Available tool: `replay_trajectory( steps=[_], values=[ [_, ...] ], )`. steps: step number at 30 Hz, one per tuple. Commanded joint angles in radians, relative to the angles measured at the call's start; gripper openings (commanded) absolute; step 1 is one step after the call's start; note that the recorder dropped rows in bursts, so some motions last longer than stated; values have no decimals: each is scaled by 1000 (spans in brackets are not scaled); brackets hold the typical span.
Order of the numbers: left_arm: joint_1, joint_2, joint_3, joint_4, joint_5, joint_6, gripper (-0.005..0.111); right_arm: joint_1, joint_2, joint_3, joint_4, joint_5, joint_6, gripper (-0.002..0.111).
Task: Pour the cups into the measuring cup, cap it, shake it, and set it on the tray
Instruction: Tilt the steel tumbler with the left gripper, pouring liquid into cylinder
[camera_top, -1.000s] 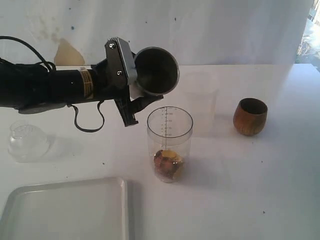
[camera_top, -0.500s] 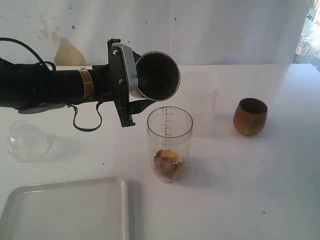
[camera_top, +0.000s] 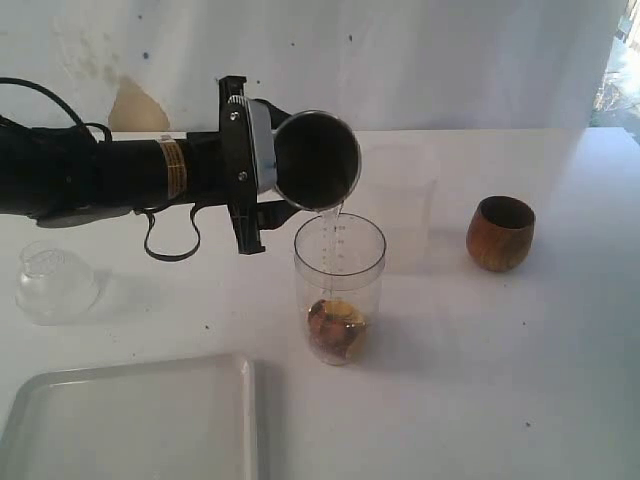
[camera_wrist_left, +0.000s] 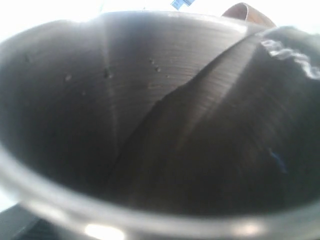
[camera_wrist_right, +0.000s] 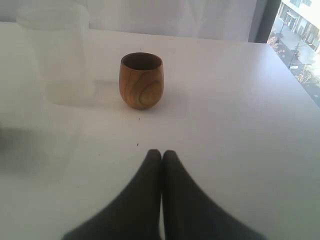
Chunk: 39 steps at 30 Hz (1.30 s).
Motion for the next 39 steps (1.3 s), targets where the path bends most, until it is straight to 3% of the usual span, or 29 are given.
replay_trajectory(
  steps=[1,39],
  values=[
    [-3,-12,-10,-24,-47,21,0,5,-6,7,0,-1,5,0],
    [-3,-12,-11,-77,-47,313,0,5,-6,7,0,-1,5,0]
  ],
)
